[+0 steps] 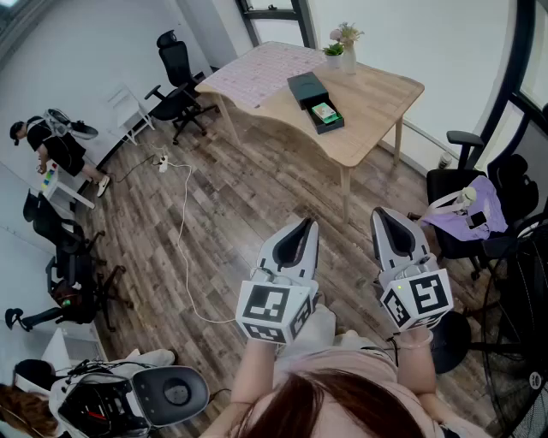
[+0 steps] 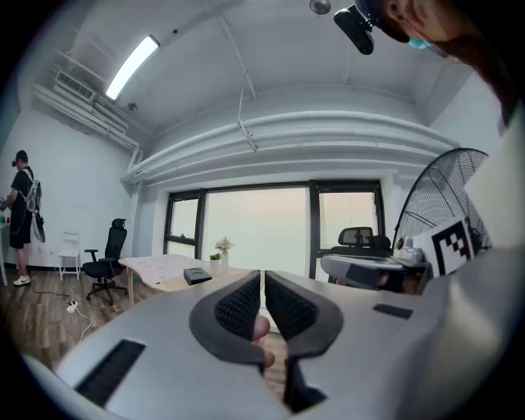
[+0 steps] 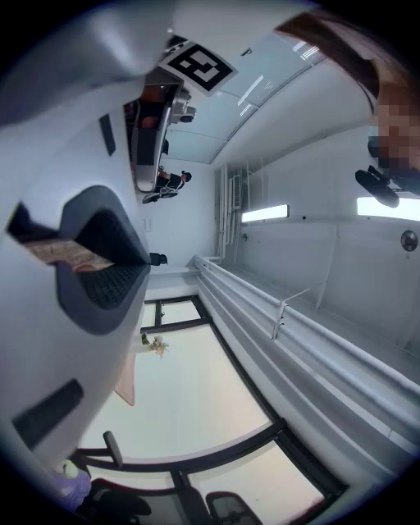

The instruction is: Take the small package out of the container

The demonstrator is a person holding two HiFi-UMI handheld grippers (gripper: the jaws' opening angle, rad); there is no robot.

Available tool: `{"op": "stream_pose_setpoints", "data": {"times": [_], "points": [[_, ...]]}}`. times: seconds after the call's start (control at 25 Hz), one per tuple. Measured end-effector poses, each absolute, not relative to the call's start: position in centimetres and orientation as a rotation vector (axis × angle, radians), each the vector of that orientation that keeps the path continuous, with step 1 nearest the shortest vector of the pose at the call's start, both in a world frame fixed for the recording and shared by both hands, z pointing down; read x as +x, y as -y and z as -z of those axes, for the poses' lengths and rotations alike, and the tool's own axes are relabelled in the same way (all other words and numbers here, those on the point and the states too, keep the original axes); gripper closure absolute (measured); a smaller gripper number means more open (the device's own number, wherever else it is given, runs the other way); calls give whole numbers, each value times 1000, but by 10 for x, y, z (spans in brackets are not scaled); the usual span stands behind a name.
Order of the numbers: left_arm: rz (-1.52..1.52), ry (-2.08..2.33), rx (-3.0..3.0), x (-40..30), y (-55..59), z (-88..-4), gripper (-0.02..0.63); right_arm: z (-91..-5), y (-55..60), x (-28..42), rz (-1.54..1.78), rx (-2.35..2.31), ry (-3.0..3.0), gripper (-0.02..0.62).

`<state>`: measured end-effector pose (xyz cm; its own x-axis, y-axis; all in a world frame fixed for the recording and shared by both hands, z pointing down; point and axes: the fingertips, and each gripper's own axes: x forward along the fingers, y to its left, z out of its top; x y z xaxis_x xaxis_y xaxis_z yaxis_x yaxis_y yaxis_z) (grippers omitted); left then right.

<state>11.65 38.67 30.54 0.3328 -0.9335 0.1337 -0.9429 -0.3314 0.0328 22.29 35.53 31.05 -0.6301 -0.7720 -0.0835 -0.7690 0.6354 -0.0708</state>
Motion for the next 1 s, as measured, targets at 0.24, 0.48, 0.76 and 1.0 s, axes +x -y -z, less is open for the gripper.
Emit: {"op": "stream_pose_setpoints", "data": {"times": [0.24, 0.48, 0.76, 1.0], "points": [[-136, 1724, 2498, 107, -365, -307, 586, -314, -340, 210, 20, -1331, -2760, 595], [-129, 1688, 2526, 92, -332, -308, 586, -317, -313, 192, 61, -1337, -2762, 595], [-127, 1658, 2544, 64, -287, -311, 586, -322, -272, 162, 68, -1357, -2775, 595], [-127, 1618, 2577, 40, -252, -308, 586, -318, -236, 131, 56, -1380, -2777, 595]]}}
